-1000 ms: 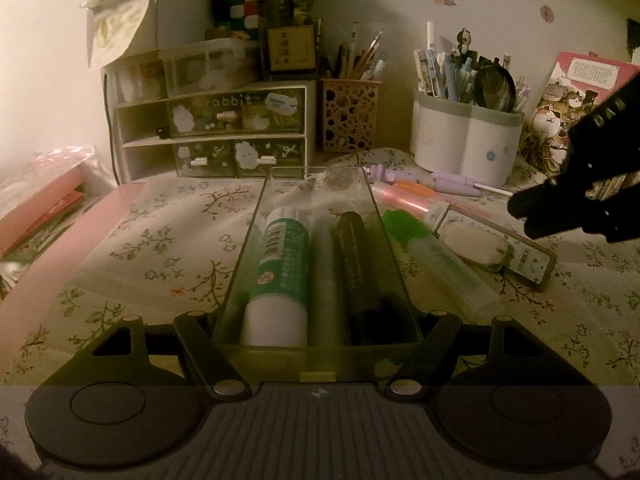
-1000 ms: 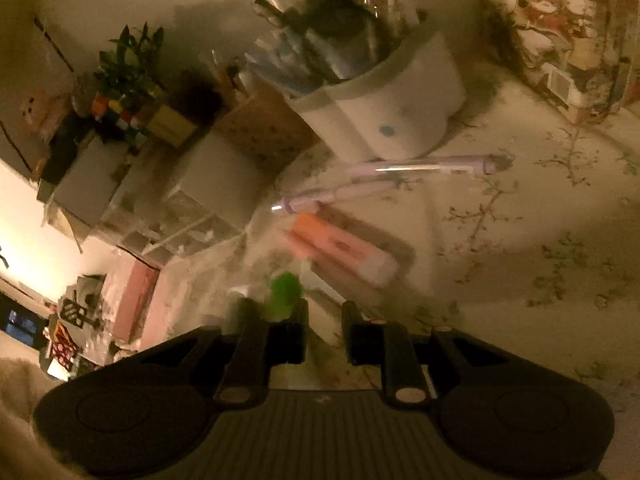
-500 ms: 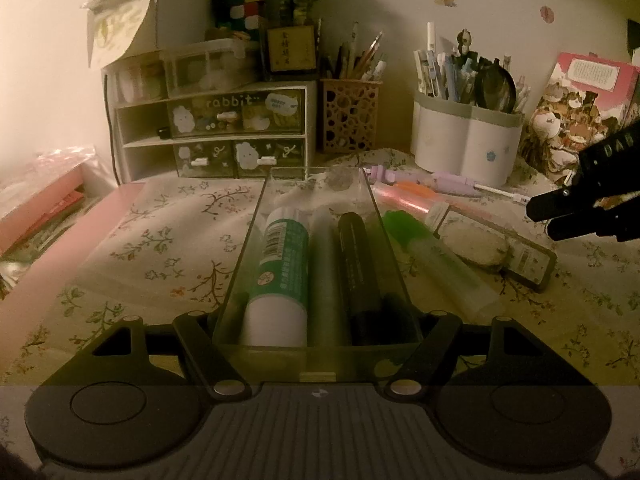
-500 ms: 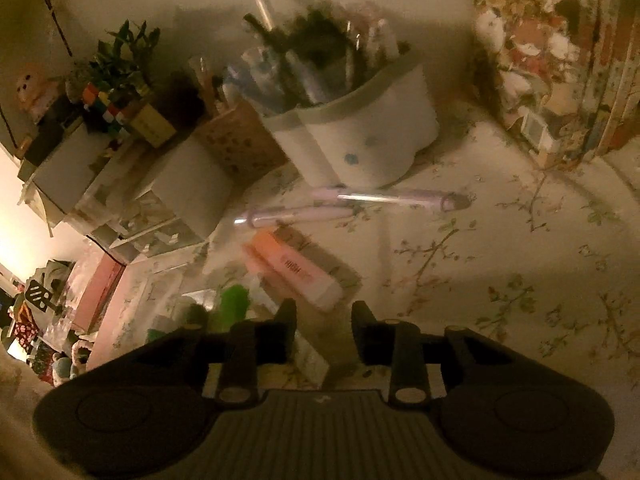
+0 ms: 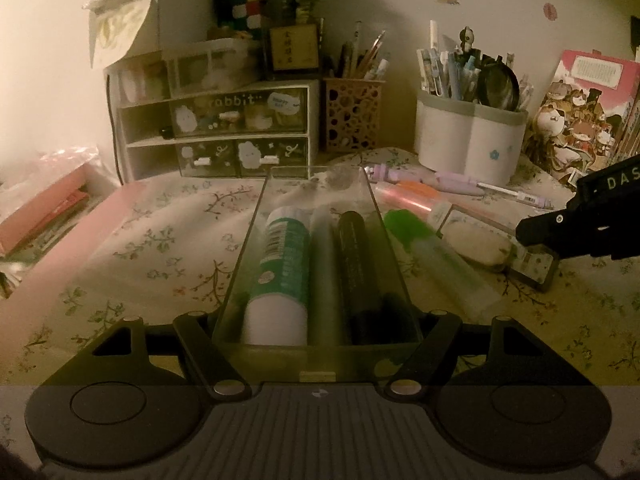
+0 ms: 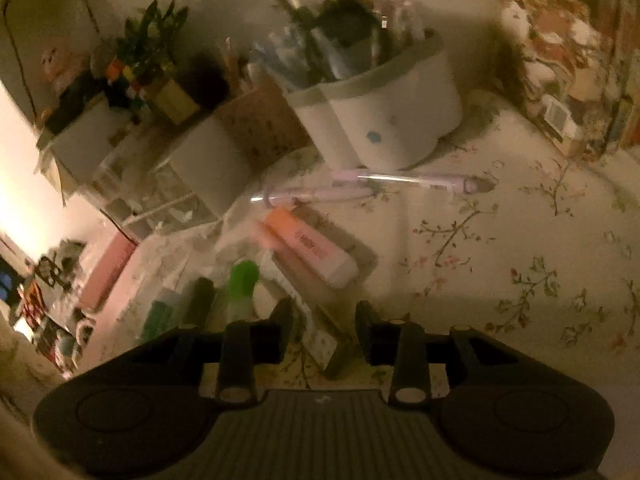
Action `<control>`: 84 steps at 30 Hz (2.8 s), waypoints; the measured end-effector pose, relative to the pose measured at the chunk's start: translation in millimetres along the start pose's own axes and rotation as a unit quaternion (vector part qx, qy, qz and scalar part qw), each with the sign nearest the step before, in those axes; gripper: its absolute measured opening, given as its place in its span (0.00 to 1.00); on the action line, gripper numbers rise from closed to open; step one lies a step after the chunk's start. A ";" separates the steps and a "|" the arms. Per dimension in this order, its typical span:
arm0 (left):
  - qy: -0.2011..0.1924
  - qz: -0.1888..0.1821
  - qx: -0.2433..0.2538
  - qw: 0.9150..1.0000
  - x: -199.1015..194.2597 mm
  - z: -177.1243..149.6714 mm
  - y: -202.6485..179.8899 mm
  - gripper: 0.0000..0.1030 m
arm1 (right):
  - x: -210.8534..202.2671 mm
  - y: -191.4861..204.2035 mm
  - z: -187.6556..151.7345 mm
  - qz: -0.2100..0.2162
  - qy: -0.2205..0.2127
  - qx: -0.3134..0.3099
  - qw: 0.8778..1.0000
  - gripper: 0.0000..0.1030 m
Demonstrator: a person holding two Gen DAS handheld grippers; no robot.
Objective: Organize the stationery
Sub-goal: 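Grasp the orange-capped highlighter with the right tool and lift it, then lower the orange highlighter into the tray and release it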
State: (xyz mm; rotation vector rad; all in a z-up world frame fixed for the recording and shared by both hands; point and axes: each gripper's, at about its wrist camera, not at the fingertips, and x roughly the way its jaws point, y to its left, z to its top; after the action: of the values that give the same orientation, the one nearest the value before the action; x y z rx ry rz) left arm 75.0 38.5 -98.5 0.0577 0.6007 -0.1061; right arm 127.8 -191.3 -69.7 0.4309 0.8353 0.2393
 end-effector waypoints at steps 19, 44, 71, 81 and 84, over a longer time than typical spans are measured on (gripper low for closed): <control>-0.001 -0.003 -0.003 1.000 -0.3 0.0 0.4 0.71 | 67.1 22.3 47.8 -0.016 0.041 -0.143 0.989 0.39; -0.001 -0.006 -0.006 1.000 0.1 -0.1 2.2 0.71 | -20.3 -3.8 9.1 -0.034 -0.004 -0.023 0.999 0.25; -0.002 -0.006 -0.005 1.000 0.4 -0.3 2.8 0.71 | -18.1 32.2 -6.4 0.087 0.005 0.084 0.993 0.25; -0.002 -0.006 -0.004 1.000 0.8 -0.3 2.8 0.71 | -6.4 49.0 -3.5 0.119 0.025 0.109 0.987 0.25; -0.002 -0.007 -0.004 1.000 0.8 -0.3 2.8 0.71 | -5.3 55.4 -2.4 0.124 0.027 0.102 0.987 0.25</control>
State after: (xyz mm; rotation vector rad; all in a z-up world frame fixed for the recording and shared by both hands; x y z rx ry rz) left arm 75.8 41.2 -99.1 0.0458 0.5984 -0.1166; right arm 120.5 -143.4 -42.2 0.7235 0.8632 0.3986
